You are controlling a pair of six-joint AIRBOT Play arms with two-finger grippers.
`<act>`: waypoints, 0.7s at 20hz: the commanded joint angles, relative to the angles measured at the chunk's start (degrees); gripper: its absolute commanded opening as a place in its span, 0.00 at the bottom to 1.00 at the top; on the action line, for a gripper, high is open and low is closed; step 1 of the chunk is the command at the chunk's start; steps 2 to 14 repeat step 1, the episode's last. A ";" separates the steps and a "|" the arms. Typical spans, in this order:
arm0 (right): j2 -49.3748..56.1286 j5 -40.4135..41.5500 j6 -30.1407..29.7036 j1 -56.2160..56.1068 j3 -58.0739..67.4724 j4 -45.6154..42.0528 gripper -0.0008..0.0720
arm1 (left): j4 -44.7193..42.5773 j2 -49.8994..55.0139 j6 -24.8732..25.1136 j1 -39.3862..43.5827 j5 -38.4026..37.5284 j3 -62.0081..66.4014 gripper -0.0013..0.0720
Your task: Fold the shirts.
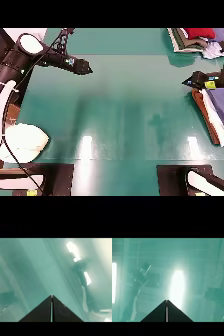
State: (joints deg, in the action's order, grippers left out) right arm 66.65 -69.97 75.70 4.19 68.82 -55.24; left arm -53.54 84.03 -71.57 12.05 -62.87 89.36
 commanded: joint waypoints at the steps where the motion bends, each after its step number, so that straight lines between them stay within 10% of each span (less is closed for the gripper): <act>1: -0.44 0.00 -0.33 -0.02 0.07 0.17 0.03 | 0.00 0.00 -0.02 0.04 0.94 -0.02 0.05; 14: -0.44 0.00 -0.33 -0.02 0.07 0.17 0.03 | 0.00 0.00 -0.02 0.04 0.94 -0.02 0.05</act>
